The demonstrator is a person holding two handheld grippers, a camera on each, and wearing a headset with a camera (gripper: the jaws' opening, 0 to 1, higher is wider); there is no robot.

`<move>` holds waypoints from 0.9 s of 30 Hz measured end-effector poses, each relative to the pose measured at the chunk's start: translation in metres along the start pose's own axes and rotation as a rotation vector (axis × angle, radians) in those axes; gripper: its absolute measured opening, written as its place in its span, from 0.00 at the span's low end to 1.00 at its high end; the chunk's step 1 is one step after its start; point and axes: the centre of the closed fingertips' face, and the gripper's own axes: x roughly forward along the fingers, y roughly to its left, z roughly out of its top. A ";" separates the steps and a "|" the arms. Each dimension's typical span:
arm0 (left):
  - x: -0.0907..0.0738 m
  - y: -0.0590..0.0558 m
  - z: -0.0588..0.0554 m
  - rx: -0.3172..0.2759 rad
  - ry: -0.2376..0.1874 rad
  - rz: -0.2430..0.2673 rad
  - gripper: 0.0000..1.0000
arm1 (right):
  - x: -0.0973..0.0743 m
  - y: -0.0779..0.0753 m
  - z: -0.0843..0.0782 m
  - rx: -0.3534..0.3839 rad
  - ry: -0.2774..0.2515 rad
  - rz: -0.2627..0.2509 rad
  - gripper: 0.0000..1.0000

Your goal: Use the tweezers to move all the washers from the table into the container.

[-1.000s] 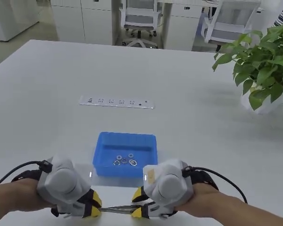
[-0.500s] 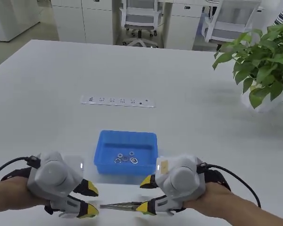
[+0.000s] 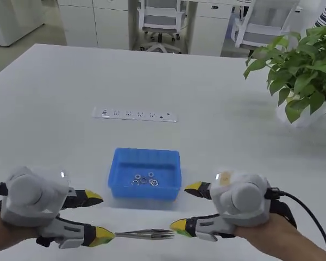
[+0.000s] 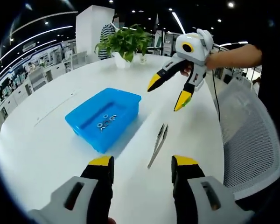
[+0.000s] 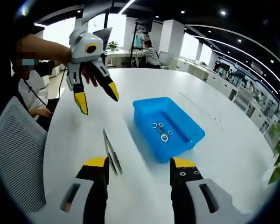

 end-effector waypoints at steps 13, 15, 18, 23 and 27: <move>-0.015 -0.004 0.020 -0.013 -0.106 0.079 0.74 | -0.033 -0.009 0.004 0.084 -0.095 -0.113 0.71; -0.017 -0.004 0.023 -0.011 -0.117 0.091 0.77 | -0.036 -0.008 0.004 0.089 -0.103 -0.118 0.73; -0.021 -0.005 0.025 -0.015 -0.130 0.100 0.81 | -0.041 -0.005 0.003 0.092 -0.108 -0.120 0.78; -0.026 -0.005 0.026 -0.037 -0.139 0.133 0.91 | -0.046 -0.004 0.002 0.094 -0.110 -0.123 0.86; -0.030 -0.007 0.027 -0.071 -0.152 0.164 0.95 | -0.050 -0.004 0.004 0.113 -0.126 -0.143 0.92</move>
